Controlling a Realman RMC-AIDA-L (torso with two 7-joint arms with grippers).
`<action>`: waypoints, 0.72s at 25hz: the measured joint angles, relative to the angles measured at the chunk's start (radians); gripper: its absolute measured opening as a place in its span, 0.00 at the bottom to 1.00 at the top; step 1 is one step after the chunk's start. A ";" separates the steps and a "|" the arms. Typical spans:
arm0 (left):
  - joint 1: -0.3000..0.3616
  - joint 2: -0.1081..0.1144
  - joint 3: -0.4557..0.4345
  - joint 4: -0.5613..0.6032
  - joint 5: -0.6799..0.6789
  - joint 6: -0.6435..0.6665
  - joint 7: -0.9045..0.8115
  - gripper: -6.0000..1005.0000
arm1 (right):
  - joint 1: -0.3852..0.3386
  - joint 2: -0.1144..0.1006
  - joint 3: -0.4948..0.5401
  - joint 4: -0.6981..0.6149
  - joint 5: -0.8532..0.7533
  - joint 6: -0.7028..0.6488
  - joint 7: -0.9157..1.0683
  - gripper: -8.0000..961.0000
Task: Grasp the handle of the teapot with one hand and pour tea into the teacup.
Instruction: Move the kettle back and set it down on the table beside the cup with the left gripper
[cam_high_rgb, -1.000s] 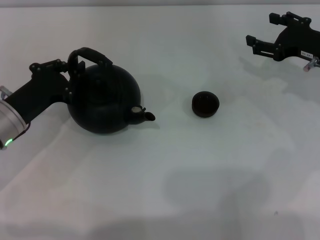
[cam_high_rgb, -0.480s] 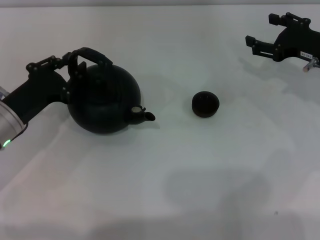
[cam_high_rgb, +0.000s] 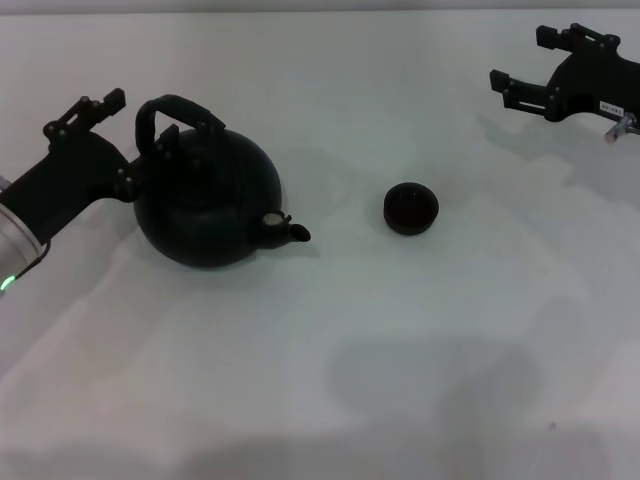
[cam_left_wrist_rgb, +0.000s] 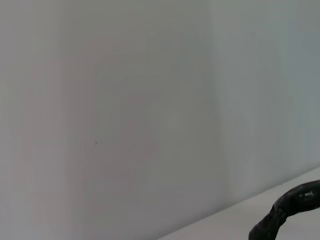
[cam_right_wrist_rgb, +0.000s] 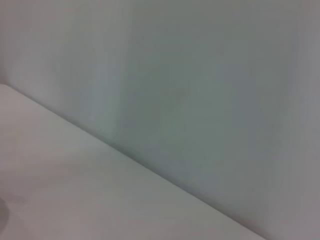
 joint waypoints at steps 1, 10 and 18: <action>-0.001 0.001 0.000 0.000 0.000 0.000 0.000 0.63 | 0.001 0.000 -0.002 0.000 0.000 0.000 0.000 0.90; 0.008 0.000 0.006 -0.004 0.005 -0.027 -0.001 0.75 | 0.004 0.000 -0.016 -0.002 0.002 0.000 0.002 0.90; 0.064 -0.002 0.007 0.006 0.006 -0.170 0.001 0.75 | 0.003 -0.002 -0.017 -0.006 0.001 0.000 0.006 0.90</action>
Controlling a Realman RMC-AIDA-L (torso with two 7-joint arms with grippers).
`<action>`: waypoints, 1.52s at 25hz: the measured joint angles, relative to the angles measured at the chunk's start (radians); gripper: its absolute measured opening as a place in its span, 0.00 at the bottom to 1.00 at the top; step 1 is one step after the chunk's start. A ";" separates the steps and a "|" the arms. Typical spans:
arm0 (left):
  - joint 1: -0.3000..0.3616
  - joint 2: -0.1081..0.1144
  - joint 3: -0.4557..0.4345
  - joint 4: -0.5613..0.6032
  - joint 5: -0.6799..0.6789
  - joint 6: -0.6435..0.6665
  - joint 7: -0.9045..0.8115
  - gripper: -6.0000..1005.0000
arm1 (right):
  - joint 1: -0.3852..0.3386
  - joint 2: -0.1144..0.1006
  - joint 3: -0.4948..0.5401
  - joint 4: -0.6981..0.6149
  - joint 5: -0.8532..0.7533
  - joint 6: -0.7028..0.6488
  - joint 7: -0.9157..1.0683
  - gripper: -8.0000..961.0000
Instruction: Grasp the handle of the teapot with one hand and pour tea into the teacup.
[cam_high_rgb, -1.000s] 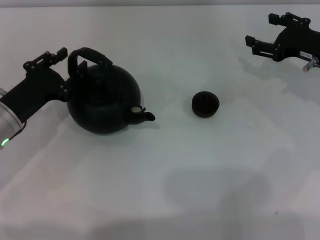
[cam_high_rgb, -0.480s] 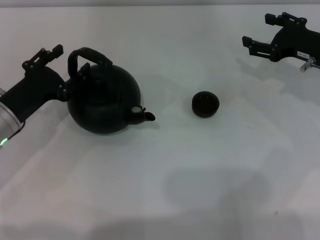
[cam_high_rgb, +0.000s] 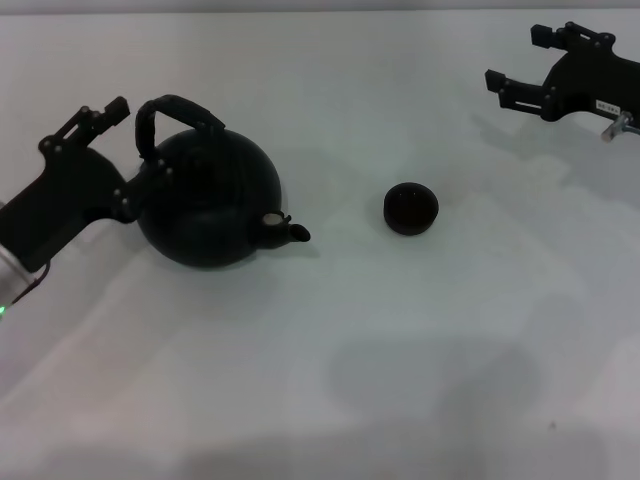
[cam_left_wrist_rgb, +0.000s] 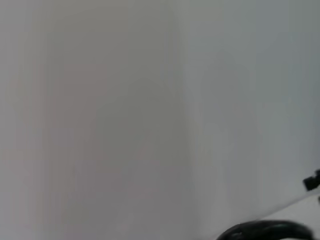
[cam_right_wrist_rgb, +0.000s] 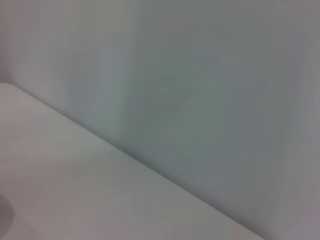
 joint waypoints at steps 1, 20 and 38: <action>0.009 0.000 0.000 0.003 0.001 -0.020 0.000 0.75 | 0.000 0.000 0.000 0.000 0.000 0.000 0.000 0.90; 0.185 0.007 -0.095 0.059 -0.091 -0.122 -0.013 0.75 | -0.007 -0.003 -0.006 -0.003 -0.001 0.001 0.001 0.90; 0.174 0.093 -0.363 -0.035 -0.088 -0.001 -0.339 0.75 | 0.009 0.001 -0.009 0.005 -0.001 -0.001 -0.013 0.90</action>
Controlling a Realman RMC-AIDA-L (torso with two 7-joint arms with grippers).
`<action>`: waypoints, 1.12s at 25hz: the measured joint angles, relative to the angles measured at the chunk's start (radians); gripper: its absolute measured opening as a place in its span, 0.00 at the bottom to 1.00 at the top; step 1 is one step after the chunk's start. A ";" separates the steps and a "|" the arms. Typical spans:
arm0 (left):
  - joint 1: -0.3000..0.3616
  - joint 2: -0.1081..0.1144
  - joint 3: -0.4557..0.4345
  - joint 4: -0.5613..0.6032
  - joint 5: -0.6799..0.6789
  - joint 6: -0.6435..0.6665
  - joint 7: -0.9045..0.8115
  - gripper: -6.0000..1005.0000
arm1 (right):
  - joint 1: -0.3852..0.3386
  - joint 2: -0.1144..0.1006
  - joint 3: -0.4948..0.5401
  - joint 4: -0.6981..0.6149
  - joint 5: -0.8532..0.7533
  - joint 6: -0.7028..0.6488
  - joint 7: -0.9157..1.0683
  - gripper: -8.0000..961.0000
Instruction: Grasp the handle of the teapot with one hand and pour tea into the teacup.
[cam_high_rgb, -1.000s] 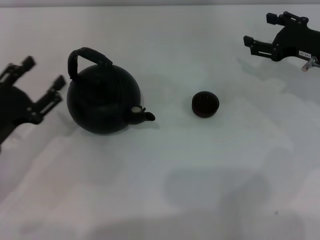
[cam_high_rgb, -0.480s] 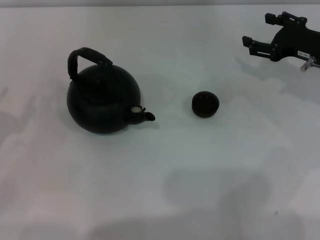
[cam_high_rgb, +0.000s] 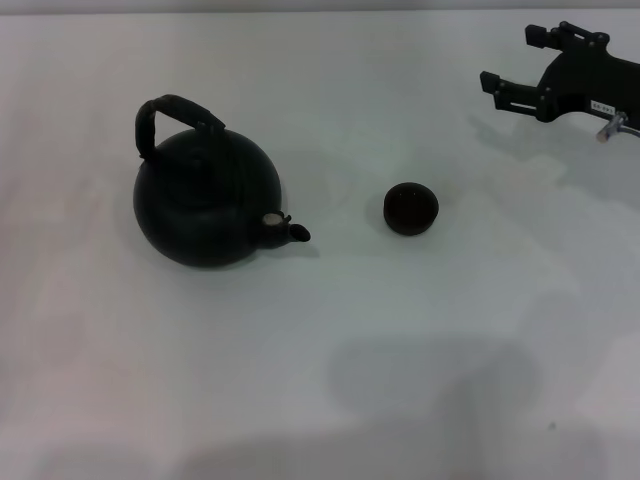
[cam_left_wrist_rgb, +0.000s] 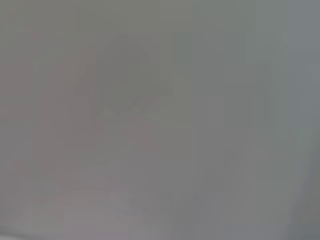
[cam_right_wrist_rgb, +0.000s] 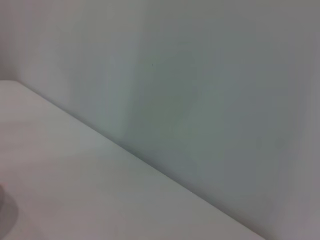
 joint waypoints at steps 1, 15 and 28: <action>-0.001 0.003 -0.003 -0.002 0.000 0.010 -0.014 0.75 | 0.000 0.000 0.000 0.000 0.000 0.000 0.000 0.90; -0.010 -0.009 -0.007 0.022 0.000 0.003 -0.015 0.75 | 0.005 0.002 -0.023 0.003 0.004 -0.025 -0.001 0.90; -0.061 -0.091 -0.241 0.058 -0.032 -0.088 0.202 0.74 | 0.005 0.002 -0.013 0.000 0.069 -0.034 -0.003 0.90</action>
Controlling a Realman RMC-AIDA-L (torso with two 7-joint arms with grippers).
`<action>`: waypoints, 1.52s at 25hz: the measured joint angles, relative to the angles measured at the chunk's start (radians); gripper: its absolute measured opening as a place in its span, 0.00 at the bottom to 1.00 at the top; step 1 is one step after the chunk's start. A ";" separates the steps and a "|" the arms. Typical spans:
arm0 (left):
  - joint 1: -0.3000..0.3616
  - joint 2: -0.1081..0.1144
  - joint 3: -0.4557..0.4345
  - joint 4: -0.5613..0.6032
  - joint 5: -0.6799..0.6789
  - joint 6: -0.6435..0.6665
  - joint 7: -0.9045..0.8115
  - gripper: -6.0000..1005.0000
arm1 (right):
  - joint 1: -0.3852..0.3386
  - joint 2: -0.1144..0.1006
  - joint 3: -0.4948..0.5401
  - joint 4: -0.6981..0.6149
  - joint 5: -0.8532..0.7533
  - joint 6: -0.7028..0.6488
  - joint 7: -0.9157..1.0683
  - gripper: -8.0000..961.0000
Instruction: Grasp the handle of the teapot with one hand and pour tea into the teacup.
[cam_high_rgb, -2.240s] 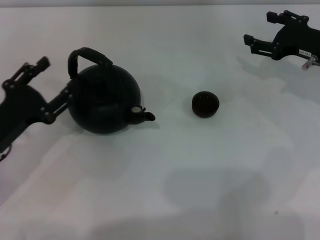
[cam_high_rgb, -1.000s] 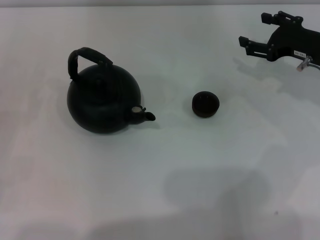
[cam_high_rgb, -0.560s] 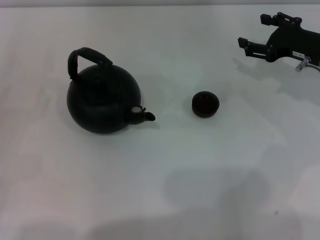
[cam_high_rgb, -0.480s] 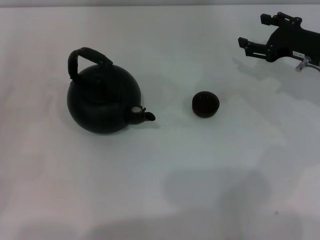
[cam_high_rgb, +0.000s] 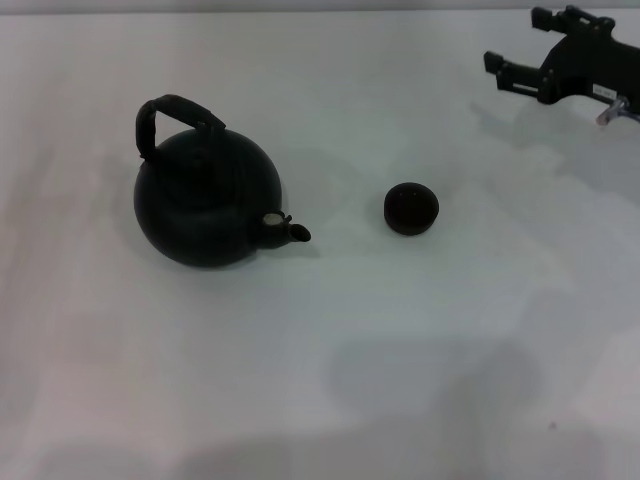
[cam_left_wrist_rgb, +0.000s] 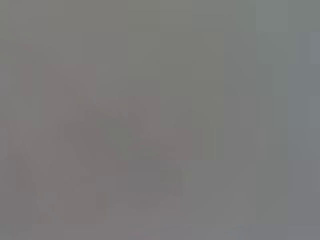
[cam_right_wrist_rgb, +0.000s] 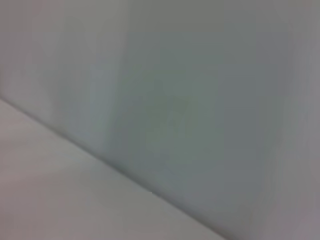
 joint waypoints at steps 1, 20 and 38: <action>-0.005 0.000 -0.003 -0.001 -0.006 0.007 0.007 0.74 | 0.000 0.000 0.000 0.000 0.006 -0.006 -0.001 0.90; -0.013 0.030 -0.023 0.031 0.081 0.075 -0.173 0.74 | -0.014 0.000 -0.010 0.003 0.007 -0.005 0.005 0.90; -0.021 -0.006 -0.021 0.032 0.077 0.056 0.082 0.74 | -0.036 0.004 -0.002 0.009 0.110 -0.001 -0.014 0.90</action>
